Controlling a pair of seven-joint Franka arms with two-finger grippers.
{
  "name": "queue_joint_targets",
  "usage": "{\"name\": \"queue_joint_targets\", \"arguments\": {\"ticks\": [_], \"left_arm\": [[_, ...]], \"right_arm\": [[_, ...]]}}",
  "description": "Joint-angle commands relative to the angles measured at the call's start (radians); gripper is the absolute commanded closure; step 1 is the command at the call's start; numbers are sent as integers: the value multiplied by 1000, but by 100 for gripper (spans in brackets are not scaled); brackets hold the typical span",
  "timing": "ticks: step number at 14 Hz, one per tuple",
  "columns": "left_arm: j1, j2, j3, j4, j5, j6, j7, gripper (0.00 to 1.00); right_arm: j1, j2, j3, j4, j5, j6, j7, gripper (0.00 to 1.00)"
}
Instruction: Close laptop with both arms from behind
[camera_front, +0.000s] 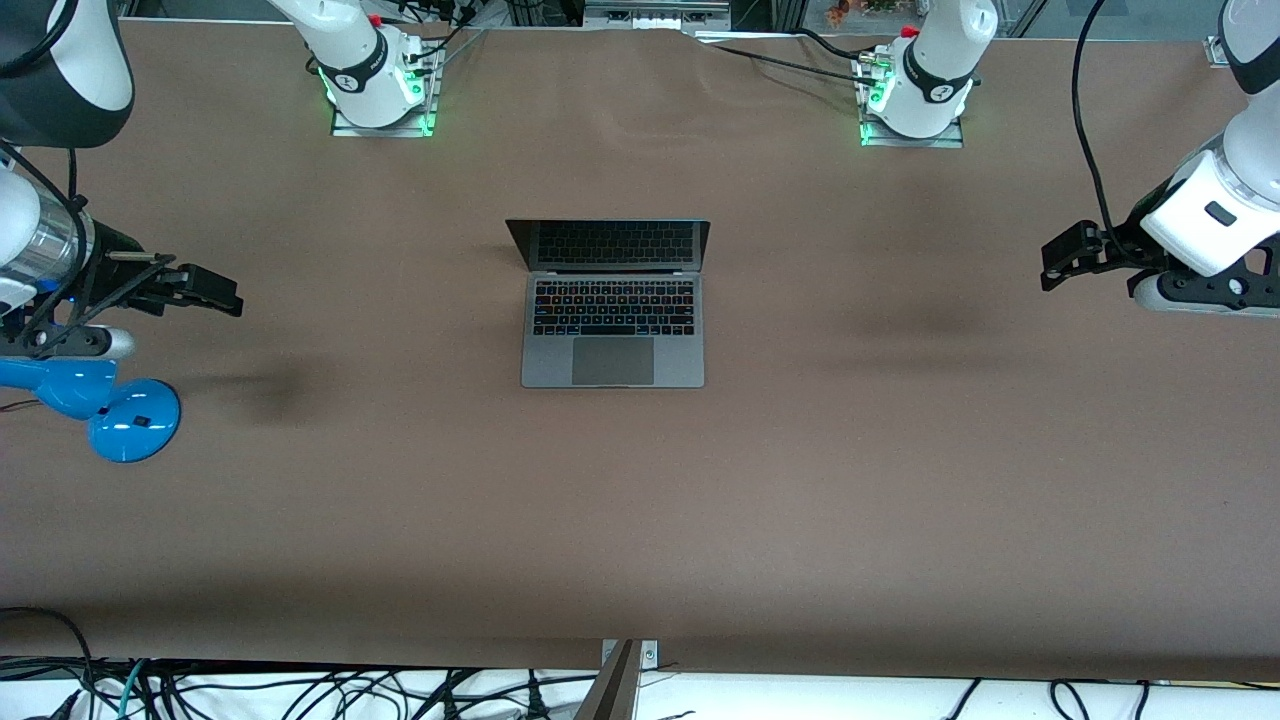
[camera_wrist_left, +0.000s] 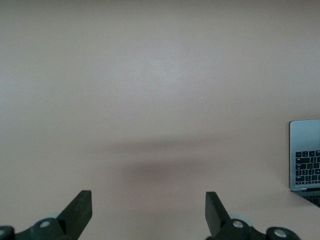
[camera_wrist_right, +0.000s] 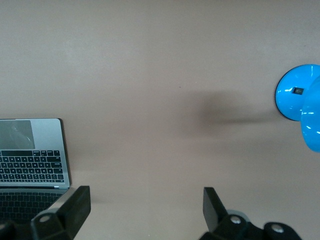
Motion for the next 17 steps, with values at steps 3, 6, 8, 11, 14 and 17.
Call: {"name": "queue_joint_targets", "arguments": {"ticks": [3, 6, 8, 11, 14, 17], "left_arm": [[-6, 1, 3, 16, 15, -4, 1, 0], [-6, 1, 4, 16, 17, -4, 1, 0], [-6, 1, 3, 16, 15, -4, 1, 0], [-6, 1, 3, 16, 15, -2, 1, 0], [-6, 1, 4, 16, 14, -2, 1, 0], [-4, 1, 4, 16, 6, -2, 1, 0]], "right_arm": [[-16, -20, 15, -22, 1, 10, 2, 0], [-16, -17, 15, -28, 1, 8, -3, 0], [-16, -14, 16, -37, 1, -7, -3, 0], [-14, -15, 19, -45, 1, -6, 2, 0], [-14, -15, 19, -45, 5, -7, 6, 0], [-14, -14, 24, -48, 16, -7, 13, 0]]}}
